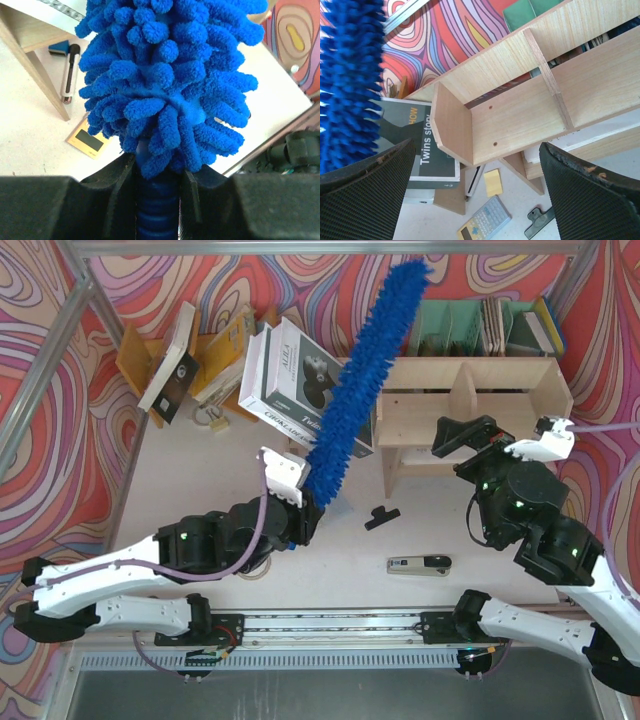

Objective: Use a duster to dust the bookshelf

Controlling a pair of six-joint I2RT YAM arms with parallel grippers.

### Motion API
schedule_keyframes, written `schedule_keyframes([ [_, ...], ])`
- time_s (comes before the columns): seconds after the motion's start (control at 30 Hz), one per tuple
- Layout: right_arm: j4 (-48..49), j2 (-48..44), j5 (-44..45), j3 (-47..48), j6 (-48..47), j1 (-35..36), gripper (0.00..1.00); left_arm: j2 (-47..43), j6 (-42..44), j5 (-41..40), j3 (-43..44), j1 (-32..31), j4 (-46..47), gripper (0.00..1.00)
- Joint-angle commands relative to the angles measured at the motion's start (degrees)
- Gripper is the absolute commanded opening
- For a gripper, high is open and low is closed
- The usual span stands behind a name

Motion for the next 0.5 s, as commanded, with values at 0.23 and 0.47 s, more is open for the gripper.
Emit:
schedule_keyframes([
  [0.23,0.33,0.4,2.69,-1.27,1.75,0.0,0.99,-2.57,-6.3,-4.95,0.51,-0.08,6.67,0.0],
  [0.47,-0.03,0.69,2.93,-1.48,1.82,0.0,0.99,-0.53,-8.96,-7.92,-0.38,-0.1,7.31,0.0],
])
